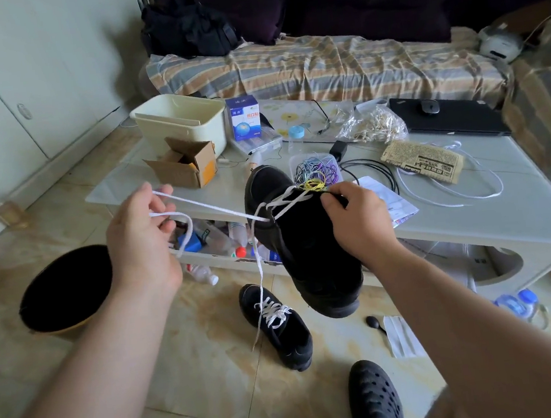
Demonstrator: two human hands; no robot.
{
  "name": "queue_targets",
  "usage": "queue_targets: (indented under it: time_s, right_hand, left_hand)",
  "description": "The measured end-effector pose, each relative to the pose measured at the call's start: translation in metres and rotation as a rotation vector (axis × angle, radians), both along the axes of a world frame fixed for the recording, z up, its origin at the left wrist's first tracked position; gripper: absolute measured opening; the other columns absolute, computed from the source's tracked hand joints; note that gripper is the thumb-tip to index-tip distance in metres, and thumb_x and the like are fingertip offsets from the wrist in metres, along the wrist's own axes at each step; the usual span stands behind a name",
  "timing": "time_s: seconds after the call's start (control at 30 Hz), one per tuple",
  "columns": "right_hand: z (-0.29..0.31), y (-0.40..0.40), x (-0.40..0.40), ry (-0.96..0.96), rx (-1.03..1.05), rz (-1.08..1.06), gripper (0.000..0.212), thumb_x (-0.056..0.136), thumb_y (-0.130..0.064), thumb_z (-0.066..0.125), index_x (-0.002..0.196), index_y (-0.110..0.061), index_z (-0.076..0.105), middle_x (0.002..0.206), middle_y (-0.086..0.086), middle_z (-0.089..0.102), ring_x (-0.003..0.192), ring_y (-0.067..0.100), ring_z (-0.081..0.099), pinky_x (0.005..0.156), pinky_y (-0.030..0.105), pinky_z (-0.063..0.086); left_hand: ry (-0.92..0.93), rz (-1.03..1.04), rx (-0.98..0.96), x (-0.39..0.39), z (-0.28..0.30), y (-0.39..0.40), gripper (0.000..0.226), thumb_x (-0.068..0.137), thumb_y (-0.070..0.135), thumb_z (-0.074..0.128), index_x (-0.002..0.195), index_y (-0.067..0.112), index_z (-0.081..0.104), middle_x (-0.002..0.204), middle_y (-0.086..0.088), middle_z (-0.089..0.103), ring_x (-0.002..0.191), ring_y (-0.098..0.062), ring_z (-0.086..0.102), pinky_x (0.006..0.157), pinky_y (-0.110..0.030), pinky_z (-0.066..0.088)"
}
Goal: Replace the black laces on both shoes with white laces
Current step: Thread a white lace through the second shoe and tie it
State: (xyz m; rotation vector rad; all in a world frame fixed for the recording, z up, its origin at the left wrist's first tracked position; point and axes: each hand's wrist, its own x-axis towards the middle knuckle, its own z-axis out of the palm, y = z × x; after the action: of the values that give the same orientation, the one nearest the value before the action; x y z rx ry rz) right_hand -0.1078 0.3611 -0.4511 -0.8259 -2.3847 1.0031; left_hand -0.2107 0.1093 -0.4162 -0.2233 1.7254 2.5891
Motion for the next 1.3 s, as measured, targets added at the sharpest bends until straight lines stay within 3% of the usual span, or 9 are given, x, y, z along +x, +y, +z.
queue_targets:
  time_s: [0.1,0.23,0.4,0.57,0.7,0.83,0.97,1.17,1.3]
  right_hand:
    - [-0.001,-0.002,-0.002,0.025,-0.241,-0.01,0.018,0.1,-0.038,0.063,0.101,-0.024,0.075,0.086,-0.007,0.072,0.087,0.02,0.066,0.069,0.029,0.052]
    - [-0.007,-0.006,-0.006,0.004,-0.501,-0.018,0.023,0.096,-0.039,0.069,0.089,-0.02,0.078,0.084,0.002,0.077,0.081,0.025,0.073,0.081,0.045,0.062]
    - [-0.018,-0.009,-0.006,-0.146,-0.271,0.027,0.029,0.097,-0.041,0.065,0.087,-0.016,0.075,0.085,0.008,0.075,0.083,0.028,0.069,0.079,0.043,0.058]
    - [-0.026,-0.015,-0.006,-0.219,-0.285,0.129,0.022,0.098,-0.038,0.067,0.088,-0.02,0.074,0.084,0.002,0.073,0.078,0.021,0.067,0.071,0.033,0.054]
    - [-0.023,-0.02,-0.006,-0.107,-0.524,0.21,0.023,0.101,-0.032,0.067,0.092,-0.013,0.076,0.083,0.008,0.071,0.075,0.023,0.064,0.071,0.037,0.053]
    - [-0.015,-0.025,-0.003,-0.051,-0.908,0.318,0.032,0.108,-0.026,0.056,0.114,0.003,0.07,0.103,0.026,0.069,0.092,0.033,0.065,0.09,0.05,0.055]
    - [-0.009,-0.022,0.001,-0.062,-1.089,0.404,0.034,0.11,-0.018,0.049,0.128,0.008,0.062,0.122,0.03,0.068,0.105,0.036,0.068,0.093,0.044,0.059]
    - [-0.009,-0.016,0.001,-0.053,-1.141,0.443,0.033,0.108,-0.008,0.047,0.136,0.002,0.06,0.143,0.032,0.055,0.127,0.04,0.055,0.122,0.063,0.028]
    - [-0.01,-0.016,0.001,0.007,-1.218,0.438,0.035,0.109,-0.007,0.042,0.139,0.004,0.057,0.141,0.03,0.058,0.131,0.041,0.058,0.116,0.053,0.042]
  left_hand:
    - [-0.04,-0.142,0.177,0.008,0.015,-0.002,0.022,0.105,0.041,0.052,0.087,0.029,0.053,0.111,0.012,0.078,0.114,-0.01,0.07,0.101,-0.031,0.044]
    - [0.013,-0.233,0.416,0.021,0.049,-0.006,0.034,0.1,0.049,0.05,0.077,0.028,0.065,0.115,0.013,0.076,0.106,-0.015,0.073,0.1,-0.036,0.05]
    - [0.25,-0.328,0.406,0.025,0.074,-0.008,0.046,0.092,0.048,0.041,0.111,0.026,0.077,0.128,0.008,0.073,0.097,-0.016,0.071,0.097,-0.035,0.054]
    - [0.434,-0.387,-0.236,0.028,0.039,0.016,0.026,0.099,0.023,0.054,0.108,0.029,0.078,0.101,-0.013,0.072,0.051,-0.014,0.05,0.056,-0.03,0.042]
    - [0.54,-0.57,-0.913,0.031,-0.011,0.034,0.022,0.107,0.028,0.055,0.107,0.038,0.075,0.079,0.017,0.074,0.065,-0.001,0.063,0.068,-0.031,0.05]
    - [0.577,-0.631,-0.991,0.032,-0.028,0.041,0.022,0.103,0.026,0.065,0.12,0.036,0.071,0.096,0.025,0.078,0.097,0.012,0.068,0.098,-0.032,0.055]
    - [0.634,-0.526,-1.054,0.032,-0.023,0.043,0.019,0.1,0.04,0.067,0.115,0.034,0.076,0.101,0.024,0.078,0.098,0.012,0.068,0.096,-0.029,0.056]
    - [0.594,-0.434,-1.098,0.036,-0.015,0.044,0.014,0.099,0.044,0.065,0.104,0.042,0.078,0.086,0.027,0.075,0.083,0.003,0.07,0.08,-0.034,0.059]
    - [0.589,-0.445,-1.138,0.039,-0.009,0.042,0.019,0.102,0.047,0.058,0.109,0.043,0.074,0.075,0.025,0.07,0.076,0.001,0.065,0.073,-0.032,0.056]
